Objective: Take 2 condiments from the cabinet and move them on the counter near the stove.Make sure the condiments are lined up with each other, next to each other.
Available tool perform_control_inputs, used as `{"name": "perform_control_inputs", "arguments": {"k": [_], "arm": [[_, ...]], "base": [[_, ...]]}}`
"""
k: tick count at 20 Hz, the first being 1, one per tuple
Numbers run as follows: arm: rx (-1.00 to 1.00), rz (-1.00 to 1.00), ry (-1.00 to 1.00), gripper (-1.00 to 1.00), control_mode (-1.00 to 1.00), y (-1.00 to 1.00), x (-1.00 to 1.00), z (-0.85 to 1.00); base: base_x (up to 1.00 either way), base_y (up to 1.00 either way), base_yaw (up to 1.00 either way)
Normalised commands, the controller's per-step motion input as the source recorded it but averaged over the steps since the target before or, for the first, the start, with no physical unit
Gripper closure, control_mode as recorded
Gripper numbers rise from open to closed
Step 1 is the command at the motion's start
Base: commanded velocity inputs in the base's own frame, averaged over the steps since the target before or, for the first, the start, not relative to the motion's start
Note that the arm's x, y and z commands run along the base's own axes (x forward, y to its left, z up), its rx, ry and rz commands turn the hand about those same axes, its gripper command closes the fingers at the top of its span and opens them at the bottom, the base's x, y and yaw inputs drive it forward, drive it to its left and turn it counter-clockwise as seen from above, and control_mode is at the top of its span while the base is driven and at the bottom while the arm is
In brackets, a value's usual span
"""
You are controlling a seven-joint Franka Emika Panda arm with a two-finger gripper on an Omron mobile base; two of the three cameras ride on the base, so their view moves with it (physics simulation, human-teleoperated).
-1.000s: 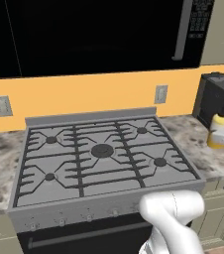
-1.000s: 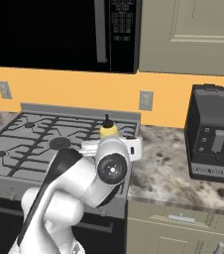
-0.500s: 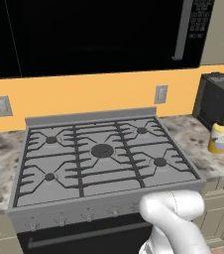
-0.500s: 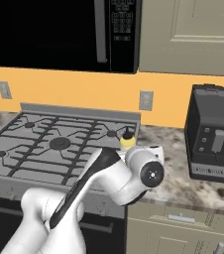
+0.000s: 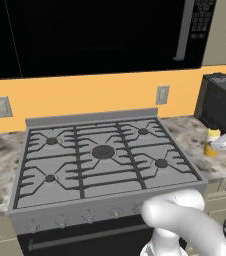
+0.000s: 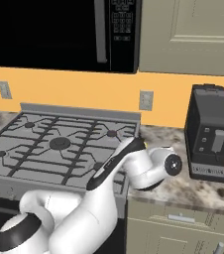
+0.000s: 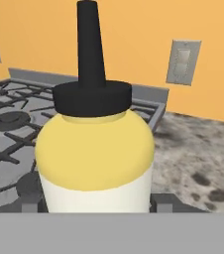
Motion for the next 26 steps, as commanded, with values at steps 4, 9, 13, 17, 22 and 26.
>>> {"name": "perform_control_inputs", "arguments": {"k": [4,9,13,17,22,26], "arm": [[0.01,0.08,0.01,1.00,-1.00,-0.36,0.57,-0.54],[0.08,0.05,-0.05,1.00,-1.00,-0.17,0.30,-0.41],[0.02,0.07,0.00,1.00,-1.00,-0.02,0.26,-0.30],[0.00,0.08,0.00,1.00,-1.00,0.00,0.31,-0.21],[0.00,0.03,0.00,1.00,-1.00,-0.04,0.25,-0.21],[0.00,0.00,0.00,1.00,-1.00,-0.02,0.14,-0.30]], "base": [[0.00,0.00,0.00],[0.00,0.00,0.00],[0.00,0.00,0.00],[0.00,0.00,0.00],[0.00,0.00,0.00],[0.00,0.00,0.00]]}}
